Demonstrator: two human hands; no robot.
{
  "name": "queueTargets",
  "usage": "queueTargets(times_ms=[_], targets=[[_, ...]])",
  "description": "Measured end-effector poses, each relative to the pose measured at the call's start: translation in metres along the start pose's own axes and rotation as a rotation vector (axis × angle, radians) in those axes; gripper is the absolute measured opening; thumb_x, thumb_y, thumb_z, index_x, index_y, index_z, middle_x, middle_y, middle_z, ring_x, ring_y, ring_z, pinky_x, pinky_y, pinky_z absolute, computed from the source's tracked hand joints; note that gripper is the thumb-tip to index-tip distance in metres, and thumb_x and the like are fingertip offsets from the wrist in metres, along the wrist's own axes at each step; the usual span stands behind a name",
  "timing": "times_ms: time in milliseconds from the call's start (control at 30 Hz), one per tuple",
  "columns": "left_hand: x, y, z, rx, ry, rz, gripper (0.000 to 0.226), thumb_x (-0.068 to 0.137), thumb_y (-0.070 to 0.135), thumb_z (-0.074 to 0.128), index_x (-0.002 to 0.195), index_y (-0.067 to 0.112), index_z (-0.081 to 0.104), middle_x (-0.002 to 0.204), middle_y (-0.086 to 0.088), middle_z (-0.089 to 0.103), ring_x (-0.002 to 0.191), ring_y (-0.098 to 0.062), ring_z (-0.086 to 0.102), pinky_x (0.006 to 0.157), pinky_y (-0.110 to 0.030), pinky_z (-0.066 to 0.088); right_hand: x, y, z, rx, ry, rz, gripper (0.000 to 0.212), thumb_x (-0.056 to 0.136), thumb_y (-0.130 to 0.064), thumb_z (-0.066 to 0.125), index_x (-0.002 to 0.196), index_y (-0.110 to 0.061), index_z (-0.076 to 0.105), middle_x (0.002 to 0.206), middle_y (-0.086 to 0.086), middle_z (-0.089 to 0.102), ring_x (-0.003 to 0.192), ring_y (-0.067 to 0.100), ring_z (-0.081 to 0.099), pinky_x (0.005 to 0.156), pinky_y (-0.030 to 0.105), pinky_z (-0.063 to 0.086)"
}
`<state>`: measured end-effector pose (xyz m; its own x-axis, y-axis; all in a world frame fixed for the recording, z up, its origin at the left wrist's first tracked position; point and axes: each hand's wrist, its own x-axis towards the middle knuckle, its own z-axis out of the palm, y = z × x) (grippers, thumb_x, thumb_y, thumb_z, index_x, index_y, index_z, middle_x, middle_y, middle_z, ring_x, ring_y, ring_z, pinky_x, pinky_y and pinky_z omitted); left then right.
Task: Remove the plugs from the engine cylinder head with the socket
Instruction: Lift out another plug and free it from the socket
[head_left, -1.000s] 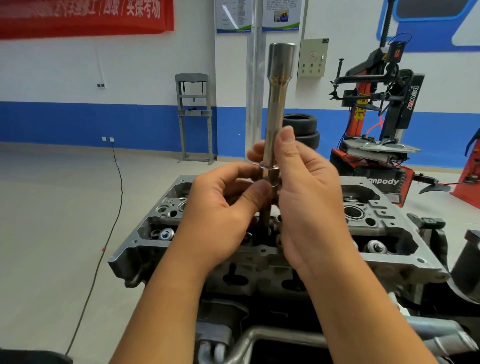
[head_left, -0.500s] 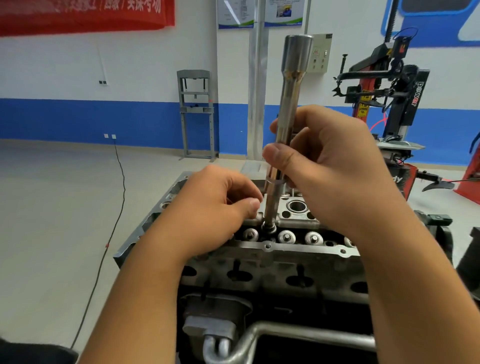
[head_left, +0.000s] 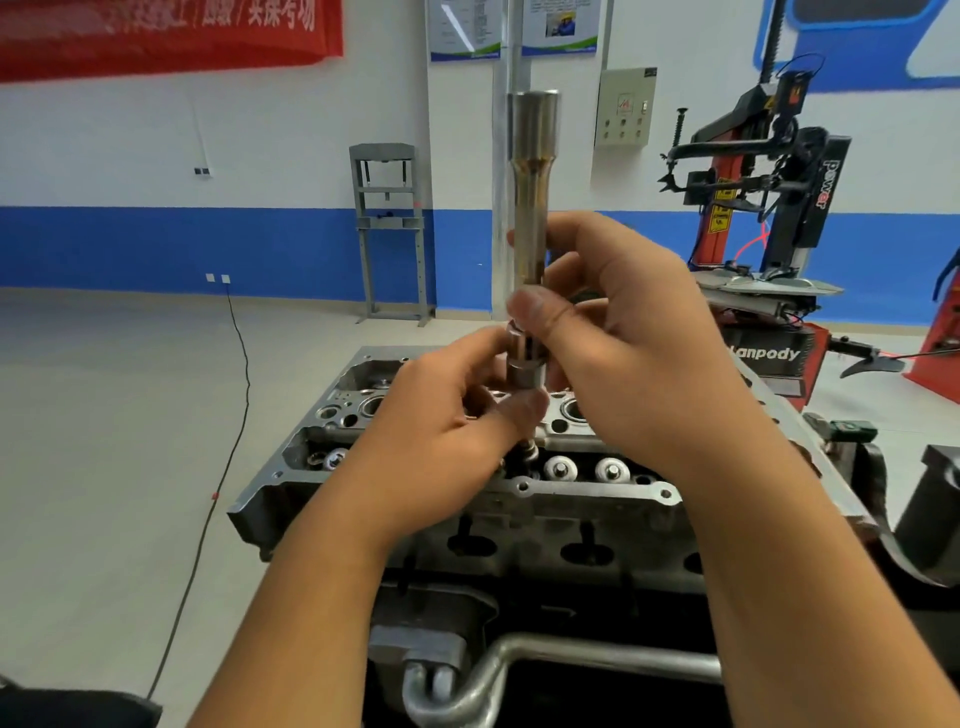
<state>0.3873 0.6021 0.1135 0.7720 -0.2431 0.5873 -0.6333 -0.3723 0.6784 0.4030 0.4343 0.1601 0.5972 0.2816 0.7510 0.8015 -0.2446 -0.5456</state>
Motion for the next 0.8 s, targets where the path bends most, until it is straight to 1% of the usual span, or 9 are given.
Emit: queueTargets(times_ms=[167,233,300,367,433,500,567,667,800], targets=[[0.000,-0.003,-0.003,-0.088,0.043,0.050,0.017,0.101,0.024,0.056,0.110,0.026,0.071,0.081,0.012,0.072,0.066,-0.008,0.062,0.061,-0.025,0.052,-0.001,-0.002,-0.002,0.156,-0.027,0.035,0.023,0.095,-0.015,0.070,0.114,-0.027,0.066,0.088,0.006,0.071,0.050,0.019,0.060,0.054,0.041,0.058],[0.002,-0.002,0.000,-0.084,0.092,0.053,0.020,0.097,0.031,0.068,0.116,0.026,0.072,0.089,0.011,0.077,0.075,-0.007,0.072,0.065,-0.031,0.059,-0.003,-0.001,0.000,0.102,0.028,0.029,0.021,0.089,-0.025,0.080,0.108,-0.028,0.071,0.086,0.003,0.071,0.059,0.027,0.067,0.061,0.045,0.061],[0.003,-0.001,0.003,-0.013,0.195,0.048,0.028,0.086,0.047,0.080,0.109,0.034,0.073,0.086,0.014,0.076,0.069,-0.003,0.070,0.057,-0.023,0.054,-0.002,0.001,0.002,0.056,0.088,0.042,0.017,0.085,-0.031,0.085,0.099,-0.026,0.075,0.084,0.001,0.073,0.071,0.029,0.072,0.068,0.049,0.061],[0.003,0.000,0.003,0.015,0.185,0.032,0.032,0.084,0.054,0.076,0.110,0.035,0.073,0.084,0.014,0.075,0.064,-0.003,0.066,0.056,-0.017,0.049,0.000,0.003,0.001,0.024,0.093,0.045,0.012,0.087,-0.027,0.083,0.094,-0.020,0.076,0.082,-0.001,0.073,0.075,0.023,0.072,0.070,0.048,0.060],[0.002,0.000,0.000,-0.078,0.043,0.016,0.031,0.097,0.041,0.065,0.125,0.030,0.070,0.091,0.012,0.076,0.072,-0.004,0.069,0.062,-0.018,0.051,0.001,0.004,-0.003,-0.004,0.066,0.028,0.009,0.091,-0.021,0.078,0.098,-0.017,0.074,0.080,-0.002,0.072,0.072,0.018,0.071,0.069,0.046,0.059],[0.002,-0.002,-0.002,-0.134,0.004,0.003,0.028,0.103,0.022,0.060,0.130,0.027,0.068,0.097,0.010,0.078,0.079,-0.003,0.072,0.064,-0.017,0.053,0.001,0.004,-0.005,0.036,0.031,0.036,0.010,0.095,-0.018,0.073,0.105,-0.019,0.070,0.082,-0.002,0.072,0.068,0.016,0.070,0.064,0.044,0.059],[0.003,-0.003,0.000,-0.104,0.085,-0.010,0.026,0.098,0.018,0.068,0.121,0.031,0.071,0.095,0.006,0.080,0.083,-0.009,0.075,0.065,-0.019,0.055,0.001,0.005,-0.005,0.054,-0.006,0.060,0.012,0.096,-0.022,0.072,0.107,-0.021,0.067,0.086,-0.001,0.072,0.072,0.021,0.071,0.065,0.048,0.059],[0.004,-0.001,0.000,-0.013,0.192,-0.004,0.025,0.081,0.035,0.082,0.105,0.029,0.077,0.086,0.005,0.080,0.076,-0.013,0.075,0.063,-0.023,0.056,0.000,0.007,-0.003,-0.087,-0.055,0.095,0.021,0.090,-0.038,0.078,0.101,-0.026,0.065,0.084,-0.004,0.068,0.078,0.014,0.067,0.071,0.048,0.059],[0.003,0.000,-0.009,0.029,0.140,-0.095,0.019,0.087,0.042,0.072,0.100,0.031,0.079,0.086,0.006,0.078,0.074,-0.008,0.072,0.062,-0.018,0.054,0.001,0.006,0.001,-0.131,-0.058,0.102,0.020,0.095,-0.034,0.074,0.096,-0.017,0.065,0.082,-0.004,0.065,0.077,0.016,0.066,0.072,0.048,0.058]])
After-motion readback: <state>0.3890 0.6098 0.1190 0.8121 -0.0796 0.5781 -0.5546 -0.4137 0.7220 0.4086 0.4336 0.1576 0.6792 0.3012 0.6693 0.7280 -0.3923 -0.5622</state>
